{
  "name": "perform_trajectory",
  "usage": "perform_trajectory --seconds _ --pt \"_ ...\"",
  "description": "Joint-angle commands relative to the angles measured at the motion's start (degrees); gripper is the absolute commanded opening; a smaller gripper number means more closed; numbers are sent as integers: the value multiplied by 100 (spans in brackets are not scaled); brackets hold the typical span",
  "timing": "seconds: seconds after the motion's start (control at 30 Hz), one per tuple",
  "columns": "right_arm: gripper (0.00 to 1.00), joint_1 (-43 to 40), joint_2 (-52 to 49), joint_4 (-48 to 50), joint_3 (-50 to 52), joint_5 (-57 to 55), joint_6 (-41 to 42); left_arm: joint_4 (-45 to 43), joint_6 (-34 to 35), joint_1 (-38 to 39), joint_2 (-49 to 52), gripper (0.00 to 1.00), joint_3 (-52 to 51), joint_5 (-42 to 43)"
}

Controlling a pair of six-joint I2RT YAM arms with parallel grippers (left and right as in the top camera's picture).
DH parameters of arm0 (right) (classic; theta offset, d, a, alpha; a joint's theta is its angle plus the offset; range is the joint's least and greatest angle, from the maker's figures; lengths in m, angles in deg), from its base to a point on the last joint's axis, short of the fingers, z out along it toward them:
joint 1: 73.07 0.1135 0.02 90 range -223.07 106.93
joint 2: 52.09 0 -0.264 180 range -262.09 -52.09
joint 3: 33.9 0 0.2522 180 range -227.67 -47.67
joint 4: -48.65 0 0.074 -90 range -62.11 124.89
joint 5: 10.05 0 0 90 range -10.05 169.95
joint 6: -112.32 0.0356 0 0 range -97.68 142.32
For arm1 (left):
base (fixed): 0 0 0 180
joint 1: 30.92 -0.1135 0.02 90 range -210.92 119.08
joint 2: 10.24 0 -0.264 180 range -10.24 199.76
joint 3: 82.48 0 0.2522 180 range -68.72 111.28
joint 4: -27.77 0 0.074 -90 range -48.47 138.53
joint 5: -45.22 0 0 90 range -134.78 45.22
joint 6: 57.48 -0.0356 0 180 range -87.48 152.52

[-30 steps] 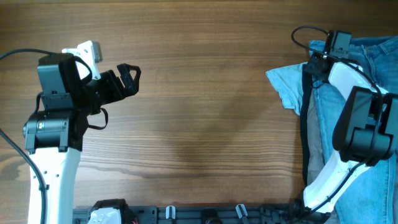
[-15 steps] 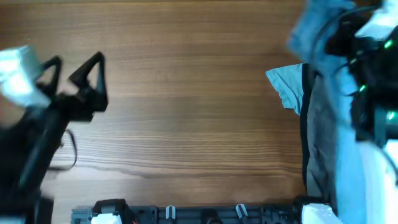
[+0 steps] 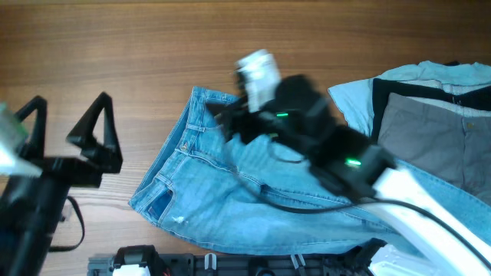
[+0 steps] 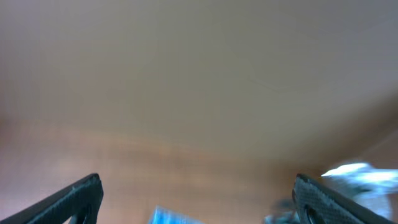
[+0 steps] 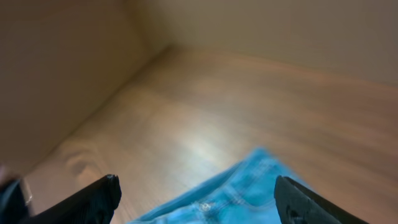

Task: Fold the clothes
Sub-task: 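Reach both grippers to the light blue jeans on the pile and grasp them, then pull the jeans left off the pile and spread them flat on the table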

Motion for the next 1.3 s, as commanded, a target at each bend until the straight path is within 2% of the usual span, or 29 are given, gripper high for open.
perform_trajectory --seconds 0.0,0.13,0.2,0.27,0.3,0.4,0.5,0.57,0.63,0.7,0.73,0.8,0.83,0.87,0.9,0.93,1.0,1.03,1.07,1.1,1.13,1.27 --pt "84 -769 892 -404 -103 -450 166 804 -293 -7 1237 93 -33 393" --pt "84 -1368 1414 -1036 -103 -450 601 1180 -994 317 3403 88 -33 439" --pt "84 -1397 1373 -1335 -103 -474 713 850 -1427 455 4846 87 -33 442" --pt "84 -1397 1294 -1600 -103 -564 754 291 -1458 531 5945 88 -33 511" --pt "84 -1397 1237 -1681 -103 -623 752 -81 -1759 584 6531 89 -33 745" --pt "84 -1397 1093 -1777 -103 -625 758 -743 -2210 682 7405 90 -33 946" --pt "84 -1397 811 -1836 -103 -638 984 -1099 -2500 828 7928 83 -33 1043" --pt "84 -1397 678 -1845 -103 -638 1034 -1257 -2498 879 7952 71 -33 1043" --pt "84 -1397 619 -1843 -103 -647 1029 -1303 -2500 920 7956 45 -37 1043" --pt "84 -1397 621 -1843 -103 -798 1032 -1290 -2498 935 7956 8 -92 1043" --pt "84 -1397 619 -1838 -103 -822 1032 -1270 -2496 935 7956 4 -92 1043" --pt "84 -1397 623 -1838 -103 -835 1036 -1270 -2490 929 7945 4 -83 953" --pt "84 -1397 638 -1840 -103 -835 1038 -1250 -2371 874 7890 4 -35 568" --pt "84 -1397 654 -1840 -103 -835 1045 -1198 -1718 688 7735 4 153 -433" --pt "84 -1397 664 -1840 -103 -835 1043 -997 -1502 310 7464 4 516 -850" --pt "84 -1397 675 -1845 -103 -833 1045 -944 -1502 55 7291 4 723 -734" --pt "84 -1397 673 -1845 -103 -833 1045 -946 -1600 -450 6959 7 911 883" --pt "84 -1397 673 -1847 -103 -835 1043 -756 -1746 -579 6942 19 911 1613" --pt "84 -1397 673 -1845 -103 -835 1043 -426 -2055 -610 7012 21 890 1805" --pt "84 -1397 673 -1847 -103 -833 1043 -216 -2199 -577 7110 33 798 1637" --pt "85 -1397 673 -1860 -103 -833 1040 -168 -2199 -514 7206 41 614 1617" --pt "85 -1397 673 -2009 -103 -831 1043 -201 -2789 48 7541 64 7 1602"
